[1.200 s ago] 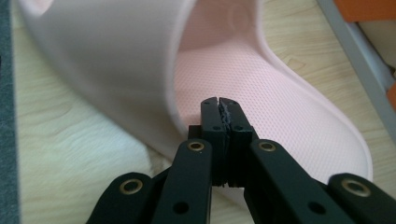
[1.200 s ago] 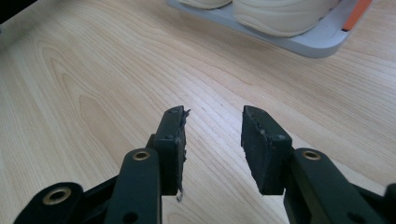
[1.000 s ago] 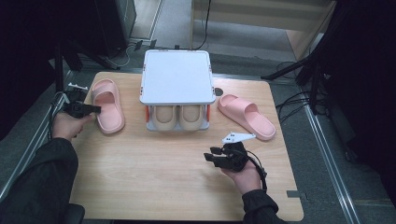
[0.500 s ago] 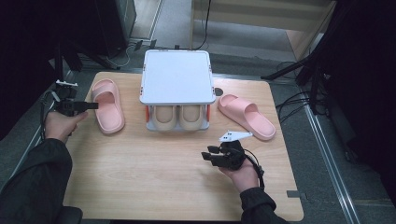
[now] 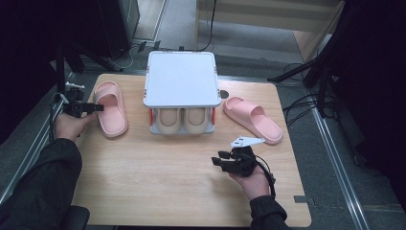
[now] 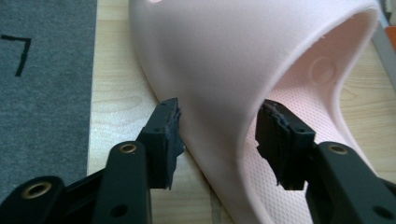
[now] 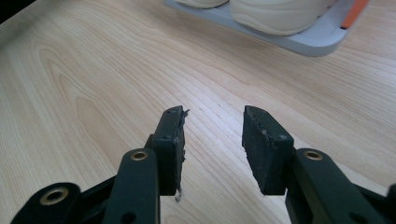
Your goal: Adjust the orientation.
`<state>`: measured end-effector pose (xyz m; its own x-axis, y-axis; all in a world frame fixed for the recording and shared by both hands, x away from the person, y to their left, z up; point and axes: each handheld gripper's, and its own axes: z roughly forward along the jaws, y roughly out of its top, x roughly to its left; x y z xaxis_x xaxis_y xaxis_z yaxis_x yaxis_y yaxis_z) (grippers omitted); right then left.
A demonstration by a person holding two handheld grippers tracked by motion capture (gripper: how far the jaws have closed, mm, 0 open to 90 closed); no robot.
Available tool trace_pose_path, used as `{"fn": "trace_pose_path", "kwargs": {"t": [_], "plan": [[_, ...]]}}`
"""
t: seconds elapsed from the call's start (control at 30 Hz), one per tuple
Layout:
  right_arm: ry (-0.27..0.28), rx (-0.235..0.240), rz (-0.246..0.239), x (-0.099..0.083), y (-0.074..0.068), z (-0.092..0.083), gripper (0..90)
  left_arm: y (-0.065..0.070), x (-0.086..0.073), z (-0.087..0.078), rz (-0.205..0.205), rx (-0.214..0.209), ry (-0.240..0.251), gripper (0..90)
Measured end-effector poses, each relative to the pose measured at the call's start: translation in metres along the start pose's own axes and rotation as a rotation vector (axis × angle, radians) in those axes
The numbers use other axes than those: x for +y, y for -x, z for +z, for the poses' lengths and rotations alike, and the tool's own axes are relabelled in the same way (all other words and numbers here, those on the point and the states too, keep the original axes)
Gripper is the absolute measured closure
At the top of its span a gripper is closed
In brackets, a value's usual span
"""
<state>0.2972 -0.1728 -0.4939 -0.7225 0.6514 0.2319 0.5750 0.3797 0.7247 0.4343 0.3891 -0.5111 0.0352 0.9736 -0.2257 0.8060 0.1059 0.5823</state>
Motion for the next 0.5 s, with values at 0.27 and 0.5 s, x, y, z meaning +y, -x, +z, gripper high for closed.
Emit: {"fn": "trace_pose_path", "kwargs": {"t": [0.27, 0.5], "plan": [[0.009, -0.017, 0.02, -0.0036, 0.0023, -0.0046, 59.5, 0.0008, 0.0001, -0.0006, 0.006, 0.053, 0.017, 68.0], [0.01, -0.013, 0.017, -0.0024, 0.0024, -0.0038, 59.4, -0.0008, 0.0003, -0.0066, 0.017, 0.105, 0.01, 83.0]]}}
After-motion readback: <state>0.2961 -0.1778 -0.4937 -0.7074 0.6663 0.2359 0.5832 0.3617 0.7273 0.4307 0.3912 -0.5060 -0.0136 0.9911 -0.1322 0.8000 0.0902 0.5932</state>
